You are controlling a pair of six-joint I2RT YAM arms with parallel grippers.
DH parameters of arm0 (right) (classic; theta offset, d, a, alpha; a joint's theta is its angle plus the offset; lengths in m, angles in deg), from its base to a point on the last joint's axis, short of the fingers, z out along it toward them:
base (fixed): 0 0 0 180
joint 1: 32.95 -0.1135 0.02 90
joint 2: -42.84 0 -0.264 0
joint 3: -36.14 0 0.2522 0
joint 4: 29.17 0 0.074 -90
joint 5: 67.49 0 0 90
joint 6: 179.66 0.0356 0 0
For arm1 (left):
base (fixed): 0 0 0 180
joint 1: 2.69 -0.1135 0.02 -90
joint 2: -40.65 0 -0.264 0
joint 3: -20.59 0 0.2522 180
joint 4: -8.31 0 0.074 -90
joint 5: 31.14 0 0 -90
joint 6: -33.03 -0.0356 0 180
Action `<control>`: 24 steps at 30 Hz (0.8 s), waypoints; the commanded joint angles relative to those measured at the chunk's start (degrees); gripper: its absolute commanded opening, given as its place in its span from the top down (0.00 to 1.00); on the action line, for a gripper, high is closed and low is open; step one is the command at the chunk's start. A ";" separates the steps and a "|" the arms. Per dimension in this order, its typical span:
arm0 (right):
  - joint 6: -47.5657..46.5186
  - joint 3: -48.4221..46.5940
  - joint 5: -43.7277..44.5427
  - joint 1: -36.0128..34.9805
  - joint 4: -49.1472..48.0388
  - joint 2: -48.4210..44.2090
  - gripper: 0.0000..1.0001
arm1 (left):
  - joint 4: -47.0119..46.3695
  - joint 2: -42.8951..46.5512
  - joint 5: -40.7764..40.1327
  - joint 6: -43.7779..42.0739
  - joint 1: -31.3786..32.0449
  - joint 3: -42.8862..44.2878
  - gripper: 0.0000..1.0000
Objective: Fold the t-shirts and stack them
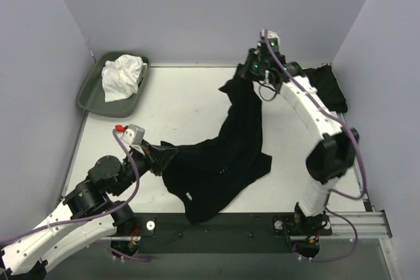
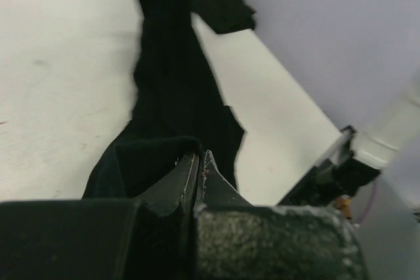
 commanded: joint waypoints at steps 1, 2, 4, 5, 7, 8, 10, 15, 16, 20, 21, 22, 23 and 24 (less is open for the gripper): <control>1.14 -21.04 -20.08 -5.32 -2.05 12.01 1.00 | -16.75 4.29 12.48 9.13 0.49 -7.02 1.00; 1.22 -26.21 -22.37 -7.85 -1.17 18.65 1.00 | -18.79 3.68 15.62 9.83 0.49 -8.43 1.00; 1.66 -40.71 -29.40 -10.24 2.15 25.54 1.00 | -27.89 -0.70 23.36 11.85 0.66 -12.98 1.00; 1.84 -44.33 -31.86 -12.34 2.61 31.05 1.00 | -31.78 -2.63 25.65 13.08 1.10 -14.49 1.00; 2.89 -48.39 -35.90 -14.46 1.13 34.43 1.00 | -42.99 -9.39 29.71 15.28 3.11 -18.53 1.00; 3.33 -47.63 -37.32 -16.21 -0.71 35.75 1.00 | -46.55 -12.12 30.15 15.55 4.26 -19.42 1.00; 7.10 -43.69 -42.75 -17.45 -8.06 36.55 1.00 | -56.27 -22.39 30.42 14.51 8.11 -19.60 1.00; 10.02 -41.39 -51.13 -21.23 -11.54 41.83 1.00 | -69.94 -50.30 32.52 11.60 21.75 -8.81 1.00; 8.54 -39.03 -51.05 -21.50 -11.71 41.22 1.00 | -75.88 -53.51 33.57 13.34 22.45 -7.66 1.00; 2.90 -28.21 -49.56 -22.64 -11.80 32.46 0.83 | -89.28 -64.95 37.26 18.97 23.52 -2.21 1.00; 2.29 -25.15 -48.94 -22.64 -11.45 30.86 0.75 | -90.95 -67.75 38.15 20.20 23.52 0.67 1.00; 1.58 -23.90 -48.50 -22.64 -11.19 29.19 0.65 | -92.01 -68.73 38.94 21.00 23.52 2.44 1.00; 0.36 -22.50 -47.80 -22.64 -10.92 25.70 0.55 | -91.85 -69.53 40.34 21.35 23.60 4.02 1.00; -0.52 -19.96 -44.58 -22.64 -9.70 23.75 0.42 | -91.32 -70.58 40.87 21.53 23.78 7.52 0.96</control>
